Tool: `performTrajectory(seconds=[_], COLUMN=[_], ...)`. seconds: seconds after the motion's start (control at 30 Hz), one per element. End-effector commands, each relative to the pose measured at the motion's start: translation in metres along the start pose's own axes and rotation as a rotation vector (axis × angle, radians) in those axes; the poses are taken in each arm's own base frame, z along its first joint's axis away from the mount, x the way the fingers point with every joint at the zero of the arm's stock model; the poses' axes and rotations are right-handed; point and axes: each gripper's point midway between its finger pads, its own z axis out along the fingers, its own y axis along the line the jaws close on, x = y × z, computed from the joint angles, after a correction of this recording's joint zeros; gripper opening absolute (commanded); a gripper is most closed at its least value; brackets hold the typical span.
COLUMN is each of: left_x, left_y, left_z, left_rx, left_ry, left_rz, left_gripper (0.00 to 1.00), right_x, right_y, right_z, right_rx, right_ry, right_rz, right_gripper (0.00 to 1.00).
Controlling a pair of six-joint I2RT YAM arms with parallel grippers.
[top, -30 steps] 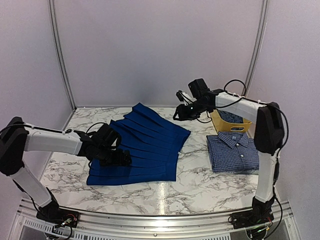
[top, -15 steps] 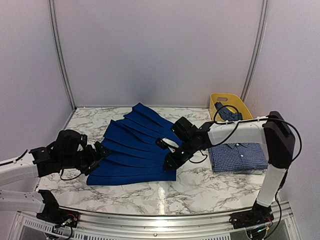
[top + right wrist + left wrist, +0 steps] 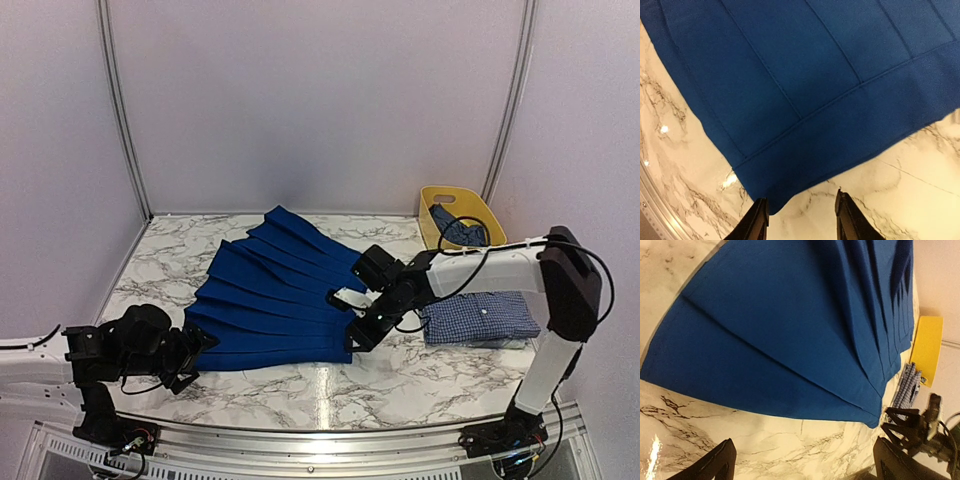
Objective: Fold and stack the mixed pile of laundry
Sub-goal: Adjust the flattened skirt at the center of the board, then pick up the flattened skirt from the center of the board.
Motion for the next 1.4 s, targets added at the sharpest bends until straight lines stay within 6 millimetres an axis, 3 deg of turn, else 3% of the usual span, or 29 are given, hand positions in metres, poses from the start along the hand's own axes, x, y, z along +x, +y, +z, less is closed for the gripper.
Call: performTrajectory(seconds=[0.0, 0.13, 0.3, 0.5, 0.7, 0.83, 0.93, 1.0, 1.03, 1.07, 1.2, 1.37], left_x=[-0.010, -0.016, -0.023, -0.025, -0.045, -0.056, -0.062, -0.068, -0.070, -0.072, -0.082, -0.099], left_y=[0.022, 0.036, 0.038, 0.042, 0.041, 0.032, 0.022, 0.009, 0.006, 0.002, 0.000, -0.003], left_z=[0.008, 0.012, 0.015, 0.023, 0.032, 0.042, 0.047, 0.042, 0.037, 0.031, -0.015, -0.090], left_rx=[-0.093, -0.130, -0.124, -0.145, -0.146, -0.139, -0.131, -0.099, -0.096, -0.091, -0.099, -0.033], left_ry=[-0.085, -0.134, -0.172, -0.172, -0.205, -0.206, -0.202, -0.218, -0.226, -0.234, -0.305, -0.425], left_rz=[-0.108, -0.181, -0.231, -0.256, -0.292, -0.290, -0.282, -0.267, -0.264, -0.259, -0.253, -0.273], left_gripper=[0.99, 0.99, 0.94, 0.83, 0.69, 0.53, 0.30, 0.12, 0.02, 0.00, 0.00, 0.00], right_x=[-0.020, -0.020, -0.018, -0.017, -0.009, 0.003, 0.009, 0.004, 0.000, -0.004, -0.018, -0.014], right_y=[0.009, 0.032, 0.051, 0.034, 0.018, 0.014, 0.019, 0.031, 0.039, 0.049, 0.112, 0.201], right_z=[-0.049, -0.051, -0.026, 0.007, 0.033, 0.049, 0.056, 0.054, 0.052, 0.050, 0.034, 0.017], right_rx=[0.056, 0.082, 0.119, 0.219, 0.305, 0.331, 0.340, 0.331, 0.319, 0.293, 0.142, -0.117], right_ry=[-0.133, -0.142, -0.101, -0.034, 0.040, 0.103, 0.141, 0.138, 0.132, 0.122, 0.068, 0.051], right_rz=[-0.108, -0.240, -0.348, -0.360, -0.385, -0.403, -0.425, -0.441, -0.444, -0.447, -0.474, -0.519], right_gripper=[0.46, 0.49, 0.49, 0.53, 0.54, 0.44, 0.21, 0.05, 0.00, 0.00, 0.00, 0.00])
